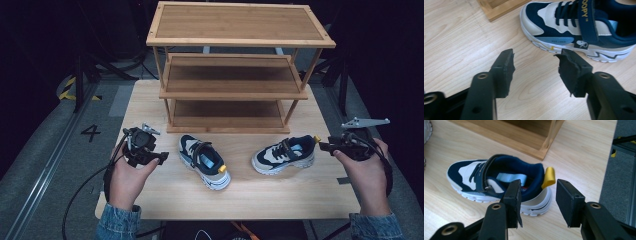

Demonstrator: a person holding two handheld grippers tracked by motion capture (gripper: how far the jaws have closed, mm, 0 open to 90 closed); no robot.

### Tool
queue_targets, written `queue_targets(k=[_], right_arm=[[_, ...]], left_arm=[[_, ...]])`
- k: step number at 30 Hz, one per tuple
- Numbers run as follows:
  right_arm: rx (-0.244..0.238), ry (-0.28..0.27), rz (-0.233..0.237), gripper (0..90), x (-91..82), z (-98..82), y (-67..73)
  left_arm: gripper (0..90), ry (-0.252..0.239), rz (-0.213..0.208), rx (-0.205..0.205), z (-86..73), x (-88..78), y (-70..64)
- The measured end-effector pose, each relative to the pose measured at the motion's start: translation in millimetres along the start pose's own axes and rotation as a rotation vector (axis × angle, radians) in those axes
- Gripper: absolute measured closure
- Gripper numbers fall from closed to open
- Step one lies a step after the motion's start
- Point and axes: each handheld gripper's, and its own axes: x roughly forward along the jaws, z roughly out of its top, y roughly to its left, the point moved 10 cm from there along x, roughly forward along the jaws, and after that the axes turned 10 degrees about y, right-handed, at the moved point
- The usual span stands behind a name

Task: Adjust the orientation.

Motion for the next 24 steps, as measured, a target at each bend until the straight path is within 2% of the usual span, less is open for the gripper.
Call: queue_targets(k=[5,7,10,13,17,20,24], right_arm=[[0.001,0.012,0.016,53.8,2.5,-2.1,3.6],[0.002,0.016,0.020,53.3,2.8,-3.1,3.1],[0.002,0.018,0.020,53.1,2.6,-3.6,3.3],[0.008,0.017,0.023,53.0,1.7,-4.1,4.9],[-0.012,0.013,0.028,53.4,-0.5,-3.6,10.5],[-0.045,0.004,0.059,53.6,-1.5,-1.5,27.6],[-0.110,-0.004,0.089,53.6,0.0,4.9,57.4]], left_arm=[[46.4,-0.011,-0.003,0.016,3.6,0.1,-4.3],[46.2,-0.007,0.005,0.038,4.4,0.9,-5.5],[44.6,-0.001,0.006,0.045,6.0,2.5,-8.8],[44.7,0.001,-0.014,0.064,9.0,3.6,-16.8],[44.5,-0.001,-0.037,0.110,15.8,5.2,-27.3],[44.6,0.009,-0.043,0.115,20.0,9.2,-29.2],[47.4,0.038,-0.053,0.116,18.0,14.3,-31.1]])
